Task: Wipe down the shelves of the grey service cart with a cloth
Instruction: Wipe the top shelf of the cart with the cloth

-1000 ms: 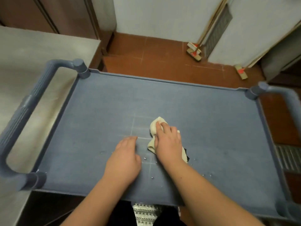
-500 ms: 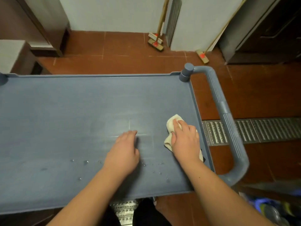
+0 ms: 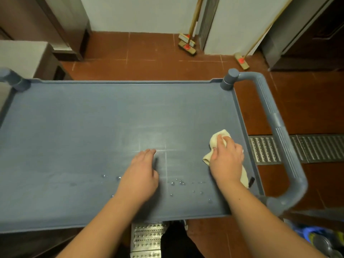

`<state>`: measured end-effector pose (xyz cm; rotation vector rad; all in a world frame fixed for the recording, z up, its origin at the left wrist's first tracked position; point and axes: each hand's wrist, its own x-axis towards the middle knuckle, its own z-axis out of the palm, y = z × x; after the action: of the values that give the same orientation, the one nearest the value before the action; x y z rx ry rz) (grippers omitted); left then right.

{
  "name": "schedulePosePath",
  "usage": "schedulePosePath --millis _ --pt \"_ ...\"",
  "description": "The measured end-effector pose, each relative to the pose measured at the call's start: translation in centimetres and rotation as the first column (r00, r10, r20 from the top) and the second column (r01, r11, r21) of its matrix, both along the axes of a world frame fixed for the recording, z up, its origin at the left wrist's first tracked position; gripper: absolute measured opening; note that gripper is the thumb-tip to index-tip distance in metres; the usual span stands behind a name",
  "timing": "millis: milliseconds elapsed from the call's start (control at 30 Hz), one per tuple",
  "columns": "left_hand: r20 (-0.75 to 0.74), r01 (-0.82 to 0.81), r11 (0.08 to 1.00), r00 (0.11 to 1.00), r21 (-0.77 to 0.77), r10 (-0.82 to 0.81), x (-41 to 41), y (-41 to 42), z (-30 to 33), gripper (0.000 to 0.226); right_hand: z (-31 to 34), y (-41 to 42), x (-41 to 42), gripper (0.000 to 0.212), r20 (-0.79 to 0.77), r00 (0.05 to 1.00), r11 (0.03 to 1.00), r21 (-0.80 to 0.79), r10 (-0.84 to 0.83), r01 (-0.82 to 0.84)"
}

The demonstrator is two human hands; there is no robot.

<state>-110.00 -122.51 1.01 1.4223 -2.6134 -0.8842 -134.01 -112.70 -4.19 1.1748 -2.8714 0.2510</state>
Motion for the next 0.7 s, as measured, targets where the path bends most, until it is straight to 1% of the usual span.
schedulePosePath --millis 100,200,367,533,700 --pt "0.001 -0.069 0.997 0.998 0.025 0.069 4.3 -0.7 -0.4 0.057 -0.3 -2.4 4.7 0.041 0.001 0.997 0.997 0.014 0.081 -0.081" --pt "0.009 -0.087 0.996 0.996 0.032 0.087 8.8 -1.8 -0.6 0.057 -0.8 -5.2 11.1 0.043 0.014 0.988 0.988 -0.001 0.154 -0.154" --pt "0.015 -0.169 0.986 0.986 0.013 0.169 17.4 -4.4 -0.4 0.057 -1.0 -10.3 21.7 0.045 0.040 0.964 0.965 -0.013 0.262 -0.262" --pt "-0.013 -0.319 0.948 0.948 0.010 0.319 27.6 -6.5 0.5 0.055 -1.1 -15.3 31.7 0.048 0.060 0.924 0.926 -0.009 0.377 -0.377" --pt "-0.048 -0.381 0.924 0.923 0.032 0.383 36.5 -6.9 1.7 0.055 -1.1 -19.0 42.2 0.049 0.103 0.880 0.885 -0.013 0.463 -0.465"
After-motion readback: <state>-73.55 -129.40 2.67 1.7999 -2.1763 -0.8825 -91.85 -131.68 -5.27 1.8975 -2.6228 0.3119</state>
